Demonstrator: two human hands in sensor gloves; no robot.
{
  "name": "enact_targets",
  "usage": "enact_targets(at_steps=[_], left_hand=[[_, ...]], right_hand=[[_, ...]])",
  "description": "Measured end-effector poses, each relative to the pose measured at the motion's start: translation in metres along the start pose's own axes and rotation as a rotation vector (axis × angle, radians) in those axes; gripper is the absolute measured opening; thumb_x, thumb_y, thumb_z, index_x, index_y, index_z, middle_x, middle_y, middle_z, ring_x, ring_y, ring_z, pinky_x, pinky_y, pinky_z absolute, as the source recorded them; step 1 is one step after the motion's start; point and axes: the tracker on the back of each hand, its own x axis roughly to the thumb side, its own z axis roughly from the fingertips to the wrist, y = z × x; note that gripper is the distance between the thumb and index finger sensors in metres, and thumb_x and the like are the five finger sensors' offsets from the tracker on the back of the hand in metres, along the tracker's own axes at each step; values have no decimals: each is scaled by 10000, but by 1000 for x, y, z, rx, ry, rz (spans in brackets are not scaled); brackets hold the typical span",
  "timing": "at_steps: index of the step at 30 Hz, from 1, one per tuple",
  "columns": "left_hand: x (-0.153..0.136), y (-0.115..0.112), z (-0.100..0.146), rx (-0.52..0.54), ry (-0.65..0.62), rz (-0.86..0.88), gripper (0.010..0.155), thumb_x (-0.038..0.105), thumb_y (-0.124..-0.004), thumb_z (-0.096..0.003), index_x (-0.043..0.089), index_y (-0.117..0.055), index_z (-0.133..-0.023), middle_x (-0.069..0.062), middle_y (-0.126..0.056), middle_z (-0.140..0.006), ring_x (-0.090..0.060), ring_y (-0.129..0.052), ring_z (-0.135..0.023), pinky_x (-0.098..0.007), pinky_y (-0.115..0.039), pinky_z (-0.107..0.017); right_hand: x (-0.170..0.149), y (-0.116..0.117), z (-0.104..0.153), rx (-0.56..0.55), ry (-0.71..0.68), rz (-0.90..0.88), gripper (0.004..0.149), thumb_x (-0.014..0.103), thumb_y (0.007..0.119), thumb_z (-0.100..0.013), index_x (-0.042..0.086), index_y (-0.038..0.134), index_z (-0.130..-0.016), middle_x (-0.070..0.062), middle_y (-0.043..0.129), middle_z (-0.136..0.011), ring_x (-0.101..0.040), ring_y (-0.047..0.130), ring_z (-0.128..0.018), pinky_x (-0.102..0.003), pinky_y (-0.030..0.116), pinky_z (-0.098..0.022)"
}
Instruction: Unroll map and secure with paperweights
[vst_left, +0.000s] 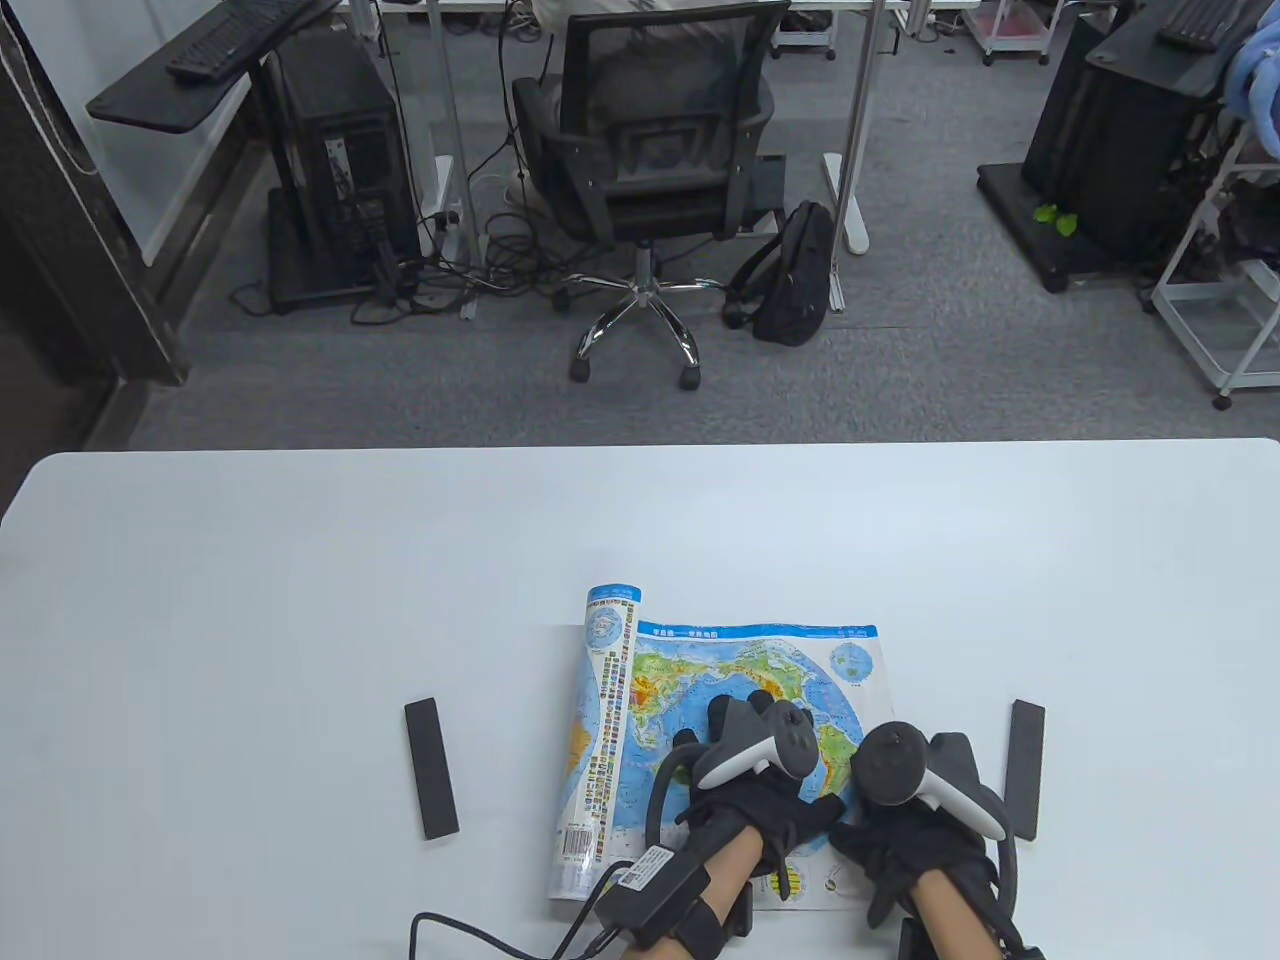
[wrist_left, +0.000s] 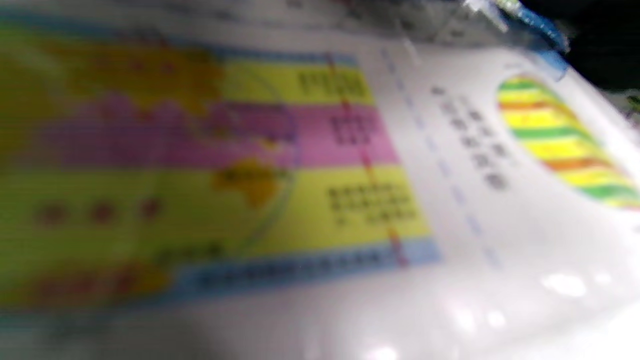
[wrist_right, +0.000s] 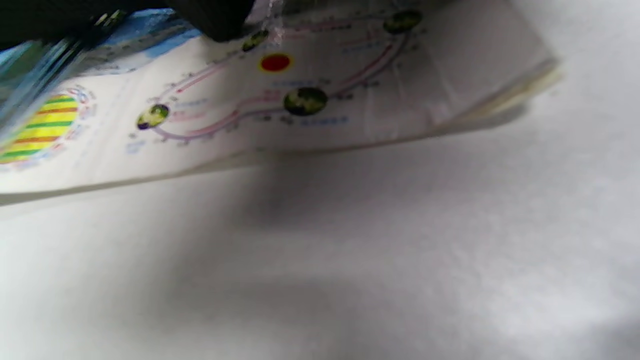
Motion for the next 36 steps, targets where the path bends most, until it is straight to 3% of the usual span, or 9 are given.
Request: enact_targets(at_steps=[14,22,26,31,36], left_hand=[[-1,-3,-2,-25,31,-4,826,820,-410,-466,486,178,-940,8,358,-957,-383,313,-833,-701,66,-489],[0,-3,-3,-36,37,4,825,821,-413,-458,499,183,-929,15,370,-946,-375,325,-824,-697,77,-484],[1,-3,-2,-34,39,3,825,822,-412,-455,499,181,-929,14,369,-946,-375,324,-825,-696,76,-484],[1,-3,-2,-38,41,2,825,824,-411,-452,501,184,-925,15,374,-942,-374,327,-822,-697,77,-483],[1,-3,-2,-36,41,2,826,824,-411,-451,502,183,-925,19,373,-943,-374,326,-823,-696,77,-483]], right_hand=[[-4,-11,6,13,-43,4,768,305,728,-557,44,181,-1028,-317,96,-1046,-583,102,-889,-710,135,-558],[-28,-58,41,-206,-180,-242,695,324,707,-567,60,285,-1051,-299,185,-1076,-611,231,-914,-729,215,-572],[-60,-65,41,-370,-48,-326,725,321,695,-575,90,186,-1038,-304,23,-1035,-612,118,-900,-731,148,-562],[-96,-43,18,-219,212,-295,835,363,672,-590,128,-42,-955,-298,-252,-892,-587,-133,-819,-715,-16,-517],[-111,-32,8,-154,279,-310,787,338,679,-586,171,16,-976,-289,-190,-948,-570,-97,-854,-701,-24,-530]])
